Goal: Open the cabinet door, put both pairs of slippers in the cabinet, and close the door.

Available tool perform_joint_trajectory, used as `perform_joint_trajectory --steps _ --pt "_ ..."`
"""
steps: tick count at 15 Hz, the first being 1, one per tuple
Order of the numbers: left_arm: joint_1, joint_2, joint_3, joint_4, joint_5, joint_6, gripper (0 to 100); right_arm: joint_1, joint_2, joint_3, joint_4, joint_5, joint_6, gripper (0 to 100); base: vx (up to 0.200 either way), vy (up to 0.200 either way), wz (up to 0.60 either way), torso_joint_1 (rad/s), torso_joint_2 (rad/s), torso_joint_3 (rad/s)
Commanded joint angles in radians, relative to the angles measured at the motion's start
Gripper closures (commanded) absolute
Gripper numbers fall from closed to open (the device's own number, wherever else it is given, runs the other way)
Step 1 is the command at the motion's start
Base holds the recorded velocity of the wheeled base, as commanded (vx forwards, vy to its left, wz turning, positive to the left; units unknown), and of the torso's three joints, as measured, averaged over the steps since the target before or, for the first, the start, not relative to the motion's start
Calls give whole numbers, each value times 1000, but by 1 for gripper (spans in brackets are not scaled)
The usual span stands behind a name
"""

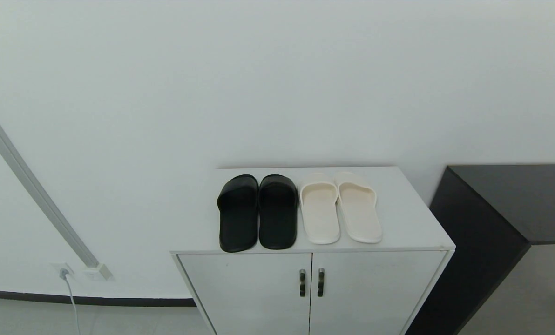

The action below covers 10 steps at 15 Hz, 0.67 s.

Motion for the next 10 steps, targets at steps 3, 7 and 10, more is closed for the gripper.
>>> perform_joint_trajectory --steps 3,7,10 --pt "0 1 0 -1 0 -1 100 91 451 -101 -150 62 -27 0 0 0 0 0 0 0" --pt "0 1 0 -1 1 -1 100 298 691 -202 -314 -88 101 0 0 0 0 0 0 0" --pt "0 1 0 -1 0 -1 100 517 847 -299 -395 -266 199 0 0 0 0 0 0 0"
